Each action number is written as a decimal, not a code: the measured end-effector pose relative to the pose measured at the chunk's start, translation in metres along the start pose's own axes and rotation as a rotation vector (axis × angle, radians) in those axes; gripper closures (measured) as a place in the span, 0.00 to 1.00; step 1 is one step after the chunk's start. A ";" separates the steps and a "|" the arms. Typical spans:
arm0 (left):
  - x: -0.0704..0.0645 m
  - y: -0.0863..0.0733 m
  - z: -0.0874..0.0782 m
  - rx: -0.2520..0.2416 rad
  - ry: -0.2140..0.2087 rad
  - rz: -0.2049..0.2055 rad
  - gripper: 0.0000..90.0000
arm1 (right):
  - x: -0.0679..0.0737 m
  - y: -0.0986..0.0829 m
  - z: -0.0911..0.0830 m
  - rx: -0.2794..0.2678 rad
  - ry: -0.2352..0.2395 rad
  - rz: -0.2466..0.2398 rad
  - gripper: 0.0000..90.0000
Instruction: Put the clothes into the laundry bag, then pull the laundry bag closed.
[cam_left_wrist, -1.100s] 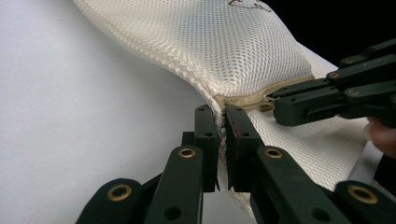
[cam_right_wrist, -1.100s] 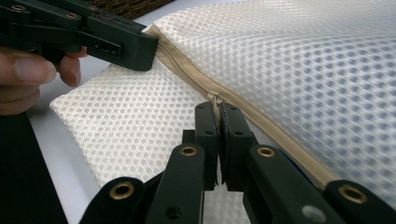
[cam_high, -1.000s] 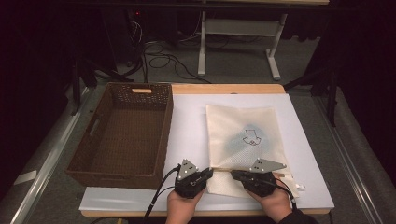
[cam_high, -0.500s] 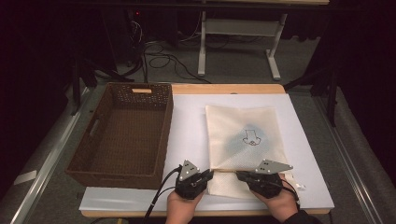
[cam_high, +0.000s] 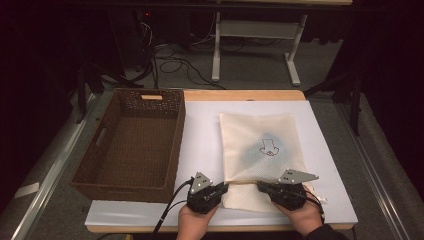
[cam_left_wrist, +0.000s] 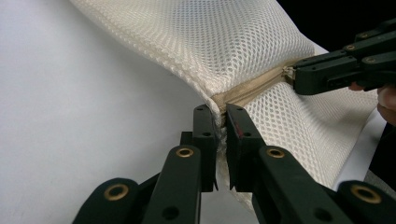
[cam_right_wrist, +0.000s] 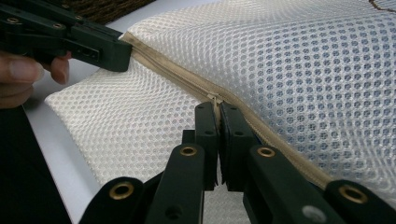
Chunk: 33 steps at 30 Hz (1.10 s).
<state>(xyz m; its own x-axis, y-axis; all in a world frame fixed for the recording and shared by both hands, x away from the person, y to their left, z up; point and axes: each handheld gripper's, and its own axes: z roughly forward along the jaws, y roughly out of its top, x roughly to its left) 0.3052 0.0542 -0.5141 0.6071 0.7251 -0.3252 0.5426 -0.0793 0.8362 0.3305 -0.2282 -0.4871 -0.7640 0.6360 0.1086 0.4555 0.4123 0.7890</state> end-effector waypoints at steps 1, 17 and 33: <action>0.000 0.000 0.000 0.005 0.002 0.005 0.93 | 0.000 0.000 0.000 0.001 -0.003 0.000 0.98; -0.003 0.005 0.003 0.009 0.005 0.032 0.93 | 0.000 -0.004 -0.008 0.001 -0.016 -0.001 0.98; -0.004 0.005 0.002 0.014 0.028 0.041 0.93 | -0.013 -0.013 -0.024 -0.003 -0.038 0.018 0.98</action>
<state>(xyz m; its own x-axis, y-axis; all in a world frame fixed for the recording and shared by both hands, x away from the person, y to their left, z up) 0.3071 0.0493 -0.5096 0.6125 0.7398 -0.2786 0.5261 -0.1184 0.8421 0.3230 -0.2575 -0.4842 -0.7378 0.6677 0.0994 0.4672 0.3988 0.7891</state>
